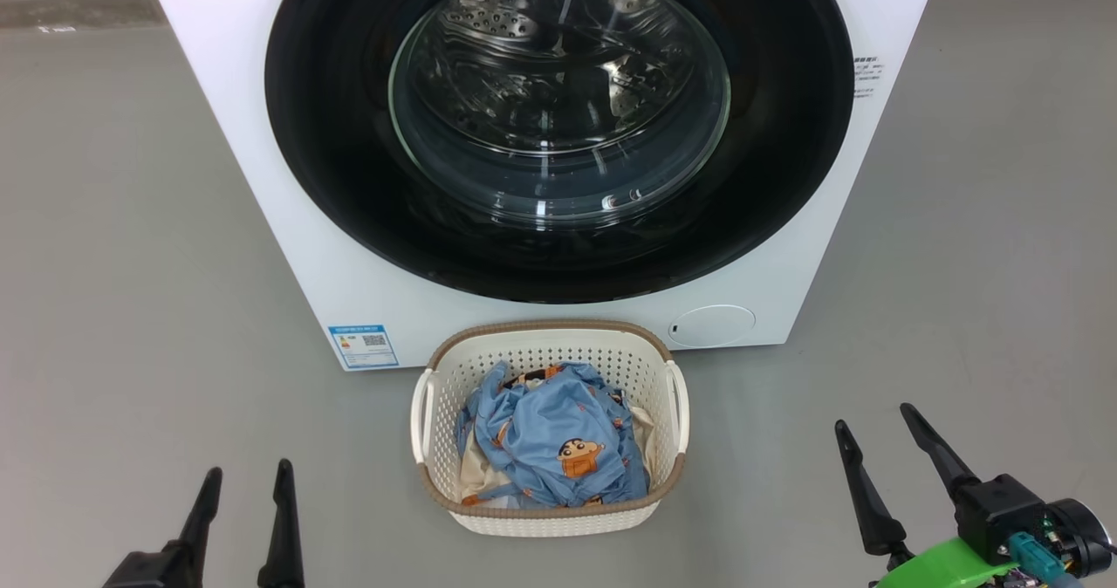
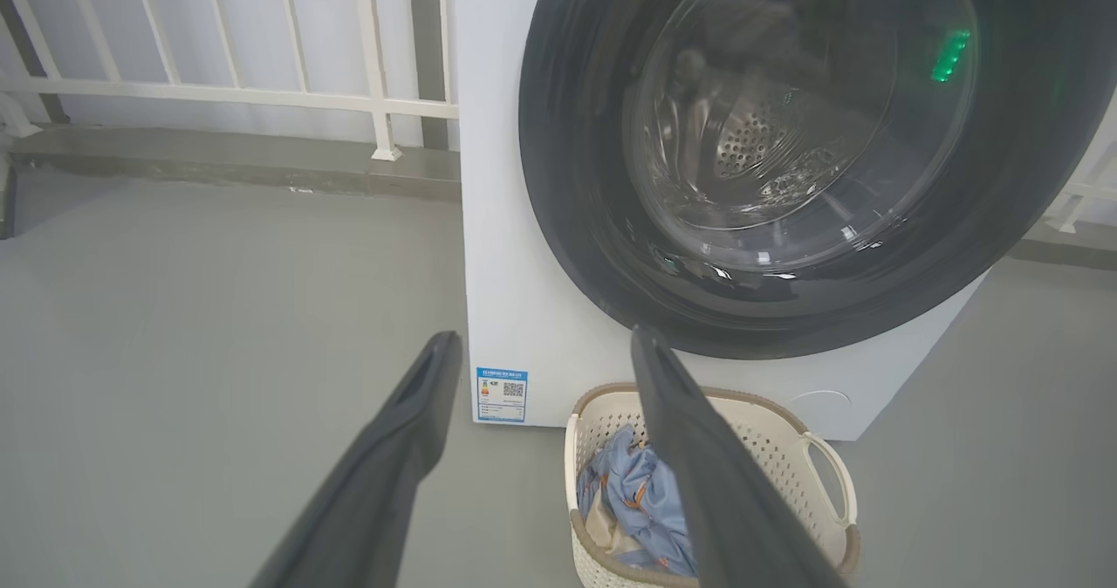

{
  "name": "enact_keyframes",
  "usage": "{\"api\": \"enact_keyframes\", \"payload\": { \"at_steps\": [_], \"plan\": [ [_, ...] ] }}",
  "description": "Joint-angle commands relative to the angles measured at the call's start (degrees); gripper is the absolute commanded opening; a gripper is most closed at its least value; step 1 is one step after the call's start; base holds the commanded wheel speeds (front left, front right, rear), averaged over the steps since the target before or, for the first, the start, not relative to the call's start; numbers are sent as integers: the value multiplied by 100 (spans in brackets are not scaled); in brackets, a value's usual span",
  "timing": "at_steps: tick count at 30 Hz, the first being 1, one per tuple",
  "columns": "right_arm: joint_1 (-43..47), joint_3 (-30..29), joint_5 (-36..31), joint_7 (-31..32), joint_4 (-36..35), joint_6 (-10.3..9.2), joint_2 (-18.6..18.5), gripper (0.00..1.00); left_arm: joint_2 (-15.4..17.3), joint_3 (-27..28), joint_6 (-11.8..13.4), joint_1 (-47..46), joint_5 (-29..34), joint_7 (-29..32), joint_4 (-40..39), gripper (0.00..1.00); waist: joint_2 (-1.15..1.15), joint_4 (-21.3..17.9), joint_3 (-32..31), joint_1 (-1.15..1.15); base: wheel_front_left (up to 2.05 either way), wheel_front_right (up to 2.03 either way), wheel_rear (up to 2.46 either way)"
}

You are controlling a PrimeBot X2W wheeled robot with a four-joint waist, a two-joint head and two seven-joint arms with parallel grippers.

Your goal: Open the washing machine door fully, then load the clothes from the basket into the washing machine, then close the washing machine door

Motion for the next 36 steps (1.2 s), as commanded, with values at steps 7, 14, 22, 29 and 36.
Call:
{"api": "enact_keyframes", "payload": {
  "at_steps": [7,14,22,29,36],
  "plan": [
    [15,105,-350,-129,-175,9,-80,100,102,201,-7,-15,393,-128,-205,100,0,-21,-21,0,0,0,0],
    [50,-52,-285,-129,-132,9,-14,100,102,228,-8,15,388,-128,-197,100,0,-29,-59,0,0,0,0],
    [84,-184,-271,-129,-123,9,28,100,102,244,12,39,368,-128,-204,100,0,-15,-78,0,0,0,0],
    [73,-459,-303,-129,-32,9,116,100,102,262,34,36,344,-128,-216,100,0,-9,-65,0,0,0,0],
    [54,-476,-322,-129,-13,9,137,100,102,277,42,26,343,-128,-218,100,0,-9,-48,0,0,0,0]
  ]
}}
